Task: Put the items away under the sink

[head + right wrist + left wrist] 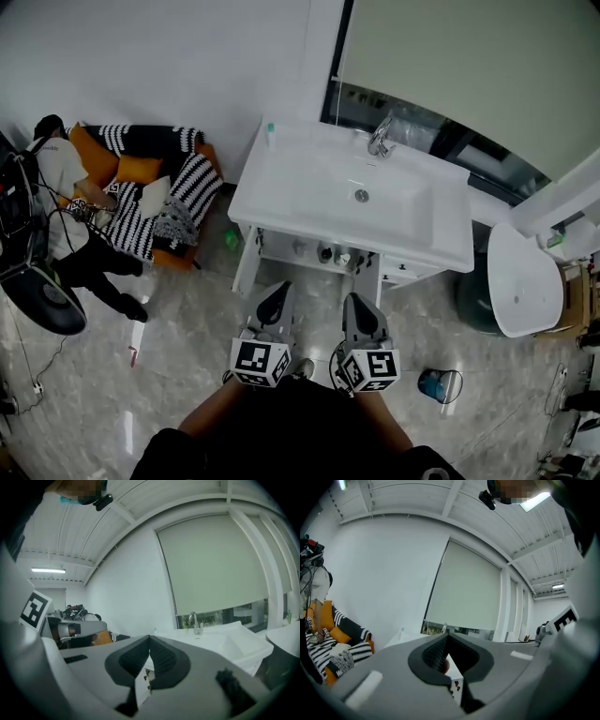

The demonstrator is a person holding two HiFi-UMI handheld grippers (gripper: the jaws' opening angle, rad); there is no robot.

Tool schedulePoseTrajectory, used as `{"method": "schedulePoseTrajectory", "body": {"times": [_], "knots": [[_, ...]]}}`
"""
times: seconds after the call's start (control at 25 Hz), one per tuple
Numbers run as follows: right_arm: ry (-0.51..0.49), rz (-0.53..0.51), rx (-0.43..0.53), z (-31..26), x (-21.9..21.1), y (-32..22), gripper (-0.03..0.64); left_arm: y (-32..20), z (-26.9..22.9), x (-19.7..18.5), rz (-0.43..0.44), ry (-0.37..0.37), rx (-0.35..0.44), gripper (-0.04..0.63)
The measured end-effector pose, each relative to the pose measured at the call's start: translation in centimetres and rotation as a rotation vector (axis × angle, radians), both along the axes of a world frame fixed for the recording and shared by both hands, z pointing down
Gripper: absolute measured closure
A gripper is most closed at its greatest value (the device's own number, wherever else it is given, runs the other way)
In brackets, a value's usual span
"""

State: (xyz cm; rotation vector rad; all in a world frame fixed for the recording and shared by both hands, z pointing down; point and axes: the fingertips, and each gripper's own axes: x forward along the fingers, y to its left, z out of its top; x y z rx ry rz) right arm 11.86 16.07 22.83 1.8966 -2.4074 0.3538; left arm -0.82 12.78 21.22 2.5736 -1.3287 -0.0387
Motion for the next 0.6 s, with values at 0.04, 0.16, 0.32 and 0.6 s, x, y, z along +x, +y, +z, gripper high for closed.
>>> {"method": "schedulePoseTrajectory", "body": {"times": [0.04,0.16,0.32,0.6], "knots": [[-0.002,-0.004,0.0,0.1,-0.2,-0.1,0.601,-0.1,0.0,-0.2,0.002,-0.001,0.0,0.587],[-0.009,-0.01,0.0,0.2,-0.8,-0.8,0.601,-0.8,-0.2,-0.5,0.009,0.001,0.006,0.586],[-0.005,-0.011,0.007,0.2,-2.0,-2.5,0.601,-2.4,-0.6,-1.6,0.007,-0.014,0.029,0.586],[0.005,-0.023,0.027,-0.1,-4.7,-7.3,0.601,-6.8,-1.7,-3.6,0.018,-0.01,0.07,0.587]]}}
